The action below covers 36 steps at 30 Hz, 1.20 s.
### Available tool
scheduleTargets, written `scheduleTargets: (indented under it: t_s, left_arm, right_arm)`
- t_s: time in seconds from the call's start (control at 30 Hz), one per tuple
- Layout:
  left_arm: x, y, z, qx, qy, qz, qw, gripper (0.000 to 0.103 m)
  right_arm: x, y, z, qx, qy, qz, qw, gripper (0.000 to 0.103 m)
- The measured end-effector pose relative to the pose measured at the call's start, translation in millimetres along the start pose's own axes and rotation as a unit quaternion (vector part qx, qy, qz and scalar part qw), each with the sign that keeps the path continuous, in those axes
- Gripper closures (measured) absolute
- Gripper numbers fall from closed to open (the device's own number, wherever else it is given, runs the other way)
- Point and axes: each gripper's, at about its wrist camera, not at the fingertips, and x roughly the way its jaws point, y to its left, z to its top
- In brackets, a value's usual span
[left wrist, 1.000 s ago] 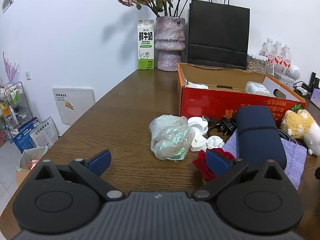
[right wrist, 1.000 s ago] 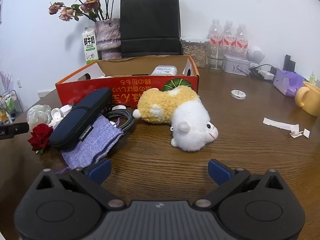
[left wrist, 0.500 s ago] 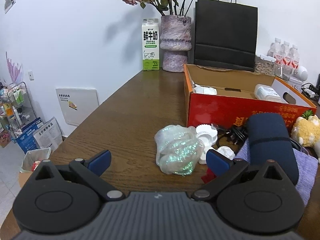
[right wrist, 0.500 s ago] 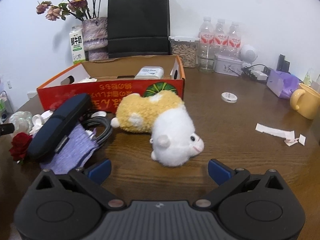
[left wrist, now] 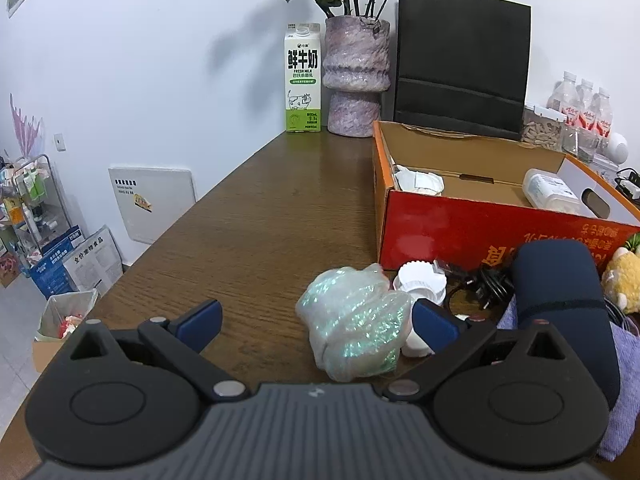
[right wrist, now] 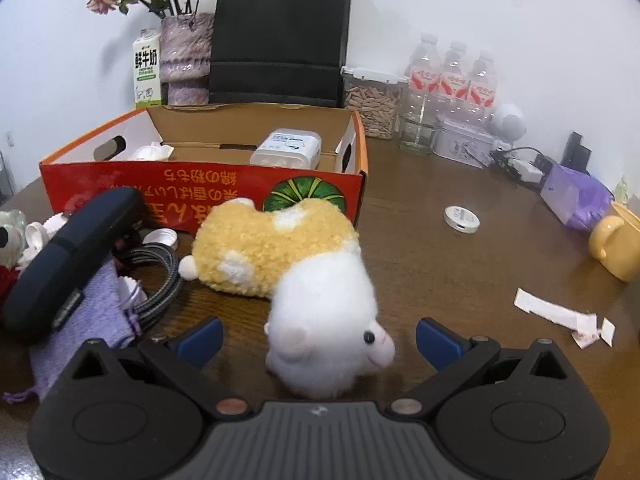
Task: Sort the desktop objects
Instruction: 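Move both tools back toward the plastic bag and plush toy, then grasp the clear plastic bag with the left gripper while the right gripper grasps the plush toy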
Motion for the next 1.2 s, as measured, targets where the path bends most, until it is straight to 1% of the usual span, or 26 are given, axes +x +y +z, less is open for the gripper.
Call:
scheduleTargets:
  t_s: [0.23, 0.37, 0.53, 0.57, 0.6, 0.63, 0.67, 0.7, 0.73, 0.77, 0.8, 1.0, 1.2]
  left_arm:
    - [7.5, -2.7, 3.1, -0.002, 0.006, -0.009, 0.9999, 0.000]
    - [13.4, -6.1, 5.8, 0.002, 0.011, -0.010, 0.9999, 0.001]
    - [18.4, -9.3, 7.1, 0.001, 0.017, -0.017, 0.9997, 0.015]
    - [18.3, -9.3, 7.2, 0.000, 0.016, -0.020, 0.9997, 0.017]
    - [18.4, -9.3, 7.5, -0.001, 0.016, -0.024, 0.9996, 0.022]
    - [18.4, -8.9, 7.6, -0.003, 0.016, -0.030, 0.9994, 0.029]
    - [18.7, -8.8, 7.8, -0.005, 0.017, -0.036, 0.9992, 0.032]
    - [19.0, -9.1, 8.1, -0.005, 0.019, -0.040, 0.9990, 0.041]
    - [19.0, -9.7, 8.4, -0.005, 0.019, -0.042, 0.9989, 0.048]
    - [18.8, -9.9, 8.5, -0.004, 0.018, -0.042, 0.9990, 0.049]
    - [18.8, -9.9, 8.5, -0.004, 0.017, -0.043, 0.9989, 0.051]
    - [16.5, -9.1, 7.7, -0.004, 0.011, -0.040, 0.9991, 0.055]
    - [11.5, -8.6, 7.8, -0.002, 0.001, -0.033, 0.9994, 0.057]
  right_arm:
    - [16.4, -2.8, 7.0, -0.003, 0.007, 0.015, 1.000, 0.000]
    - [21.7, -3.7, 9.5, 0.003, 0.009, 0.022, 1.000, 0.003]
    - [25.0, -4.4, 10.4, 0.010, 0.010, 0.029, 0.999, 0.012]
    - [25.0, -5.0, 10.5, 0.012, 0.010, 0.032, 0.999, 0.015]
    - [24.5, -5.4, 10.3, 0.014, 0.009, 0.035, 0.999, 0.024]
    - [23.7, -5.6, 10.2, 0.015, 0.007, 0.037, 0.999, 0.027]
    - [23.2, -5.9, 10.2, 0.017, 0.006, 0.040, 0.999, 0.033]
    - [23.0, -6.5, 10.2, 0.018, 0.006, 0.042, 0.999, 0.038]
    - [22.9, -7.1, 10.2, 0.021, 0.005, 0.045, 0.999, 0.040]
    - [22.6, -7.7, 10.3, 0.022, 0.004, 0.046, 0.999, 0.046]
    - [22.2, -8.7, 10.4, 0.024, 0.003, 0.046, 0.999, 0.049]
    - [20.1, -12.8, 8.6, 0.032, -0.002, 0.051, 0.998, 0.054]
    - [12.1, -13.6, 5.3, 0.040, -0.016, 0.051, 0.998, 0.055]
